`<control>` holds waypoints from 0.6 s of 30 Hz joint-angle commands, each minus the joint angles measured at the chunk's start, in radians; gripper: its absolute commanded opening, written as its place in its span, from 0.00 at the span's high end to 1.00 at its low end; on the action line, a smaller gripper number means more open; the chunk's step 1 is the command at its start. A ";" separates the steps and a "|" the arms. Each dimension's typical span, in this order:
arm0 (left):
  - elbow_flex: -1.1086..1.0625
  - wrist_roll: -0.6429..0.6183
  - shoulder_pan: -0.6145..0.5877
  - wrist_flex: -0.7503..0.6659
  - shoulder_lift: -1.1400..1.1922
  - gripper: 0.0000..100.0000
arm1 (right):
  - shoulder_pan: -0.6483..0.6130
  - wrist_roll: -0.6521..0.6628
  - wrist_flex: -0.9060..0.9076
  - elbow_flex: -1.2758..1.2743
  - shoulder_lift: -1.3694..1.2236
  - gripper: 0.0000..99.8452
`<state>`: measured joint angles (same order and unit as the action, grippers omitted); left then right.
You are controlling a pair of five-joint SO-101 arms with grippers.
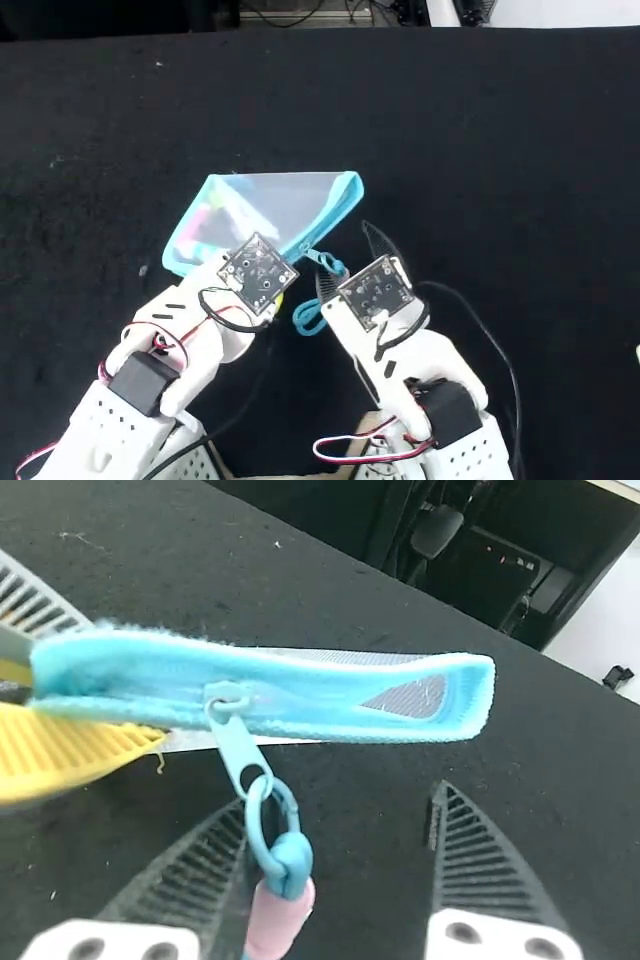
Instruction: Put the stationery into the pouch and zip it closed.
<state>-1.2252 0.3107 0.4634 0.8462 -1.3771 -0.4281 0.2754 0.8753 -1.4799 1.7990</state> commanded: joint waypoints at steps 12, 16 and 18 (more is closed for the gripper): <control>0.001 -0.015 -0.004 0.009 0.015 0.97 | 0.005 -0.009 -0.075 0.005 0.099 0.98; 0.001 -0.015 -0.004 0.009 0.015 0.97 | 0.083 -0.078 -0.075 0.030 0.099 0.99; 0.001 -0.015 -0.004 0.009 0.015 0.97 | 0.130 -0.143 -0.083 0.036 0.099 0.99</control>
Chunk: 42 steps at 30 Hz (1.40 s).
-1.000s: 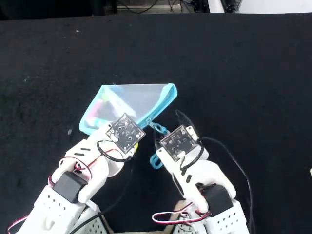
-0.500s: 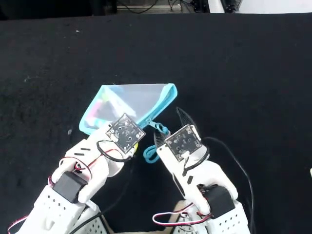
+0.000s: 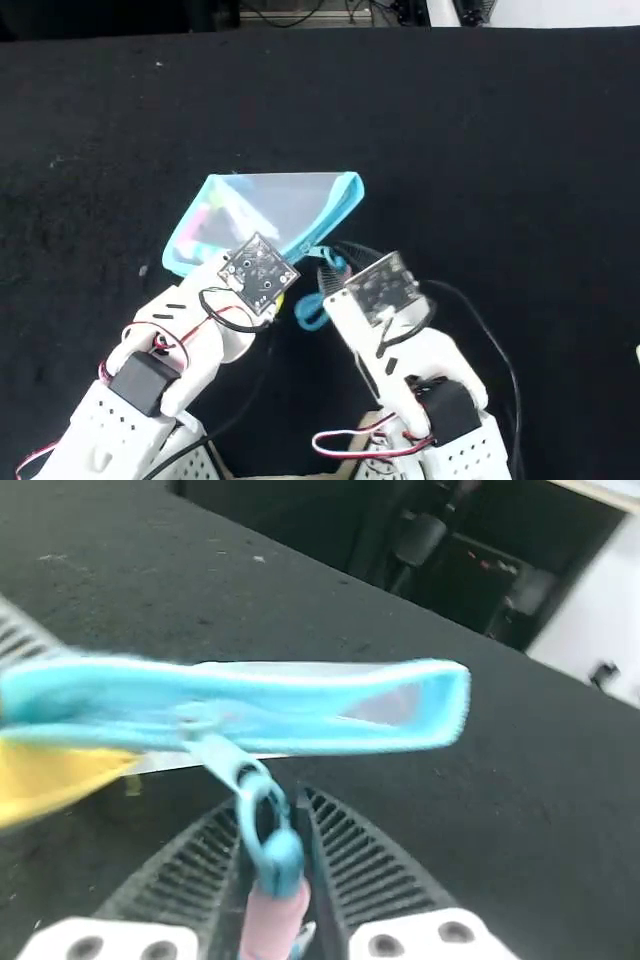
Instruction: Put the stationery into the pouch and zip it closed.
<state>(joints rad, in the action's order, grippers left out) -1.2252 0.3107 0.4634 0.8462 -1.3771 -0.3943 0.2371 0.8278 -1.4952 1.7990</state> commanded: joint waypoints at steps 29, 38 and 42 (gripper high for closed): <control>-0.008 -0.015 -0.004 0.009 0.015 0.97 | 0.345 -0.239 -0.296 -0.088 0.087 0.99; -0.008 -0.015 -0.004 0.009 0.015 0.97 | 0.350 -0.238 -0.296 -0.087 0.087 0.99; -0.008 -0.015 -0.004 0.009 0.015 0.97 | 0.364 -0.241 -0.295 -0.085 0.087 0.99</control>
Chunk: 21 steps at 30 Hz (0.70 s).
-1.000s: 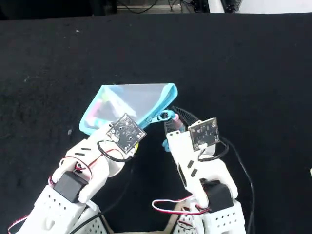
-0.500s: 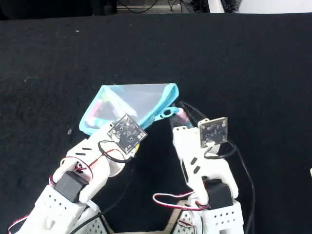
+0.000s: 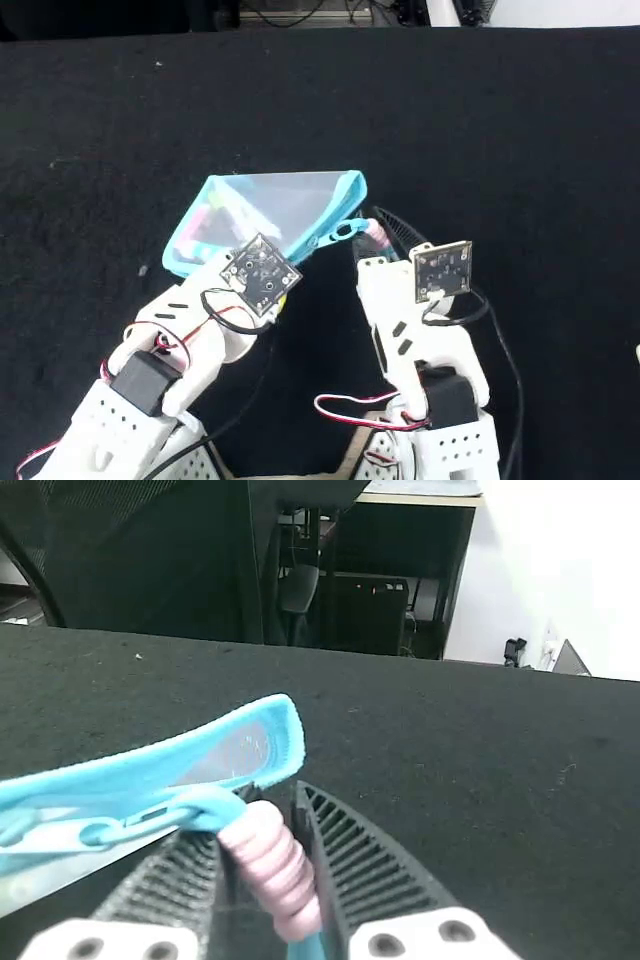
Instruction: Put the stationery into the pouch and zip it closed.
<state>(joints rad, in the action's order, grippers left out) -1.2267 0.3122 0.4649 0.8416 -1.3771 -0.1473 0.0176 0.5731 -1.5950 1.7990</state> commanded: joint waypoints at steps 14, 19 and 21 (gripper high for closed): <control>-0.007 -0.017 -0.005 0.014 0.015 0.97 | 0.121 -0.021 0.008 0.217 -0.312 0.99; -0.007 -0.017 -0.005 0.014 0.015 0.97 | 0.203 -0.021 -0.091 0.234 -0.424 0.99; -0.007 -0.017 -0.005 0.014 0.015 0.97 | 0.226 -0.029 -0.127 0.231 -0.456 0.99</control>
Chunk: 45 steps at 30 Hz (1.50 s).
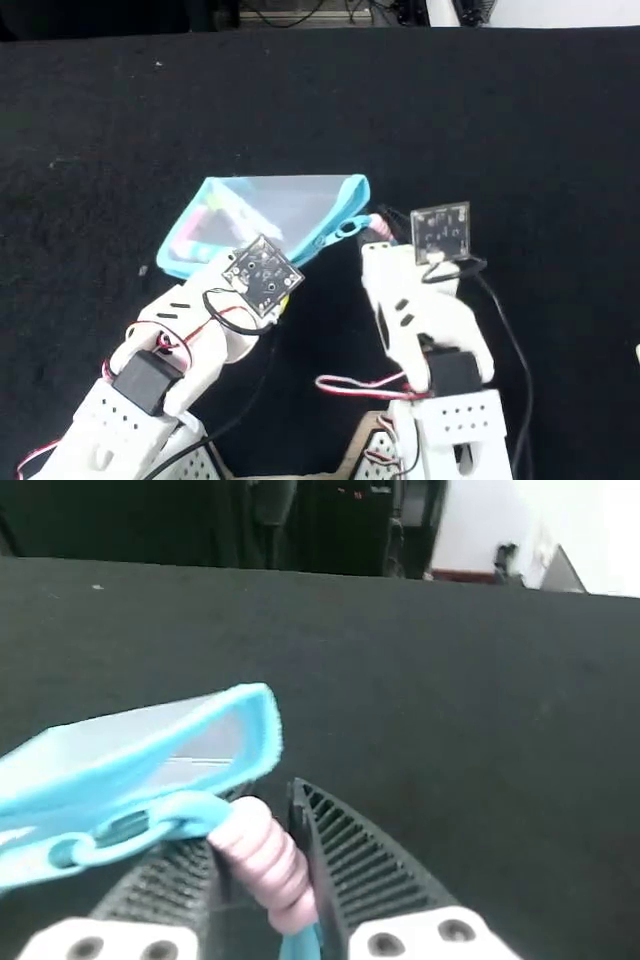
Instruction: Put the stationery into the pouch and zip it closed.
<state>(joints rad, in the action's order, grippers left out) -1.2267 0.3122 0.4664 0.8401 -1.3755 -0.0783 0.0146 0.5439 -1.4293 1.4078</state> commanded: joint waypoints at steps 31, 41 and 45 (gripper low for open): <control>-0.008 -0.017 -0.007 0.052 -0.034 0.97 | 0.180 -0.066 -0.149 0.202 -0.401 0.99; -0.047 -0.017 -0.008 0.192 -0.394 0.97 | 0.233 -0.074 -0.305 0.206 -0.545 0.99; -0.047 -0.017 -0.008 0.232 -0.450 0.97 | 0.233 -0.074 -0.334 0.206 -0.568 0.99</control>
<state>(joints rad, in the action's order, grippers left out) -1.2988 0.3107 0.4649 1.0334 -1.7653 0.0721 -0.0437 0.2647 -1.2988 0.8615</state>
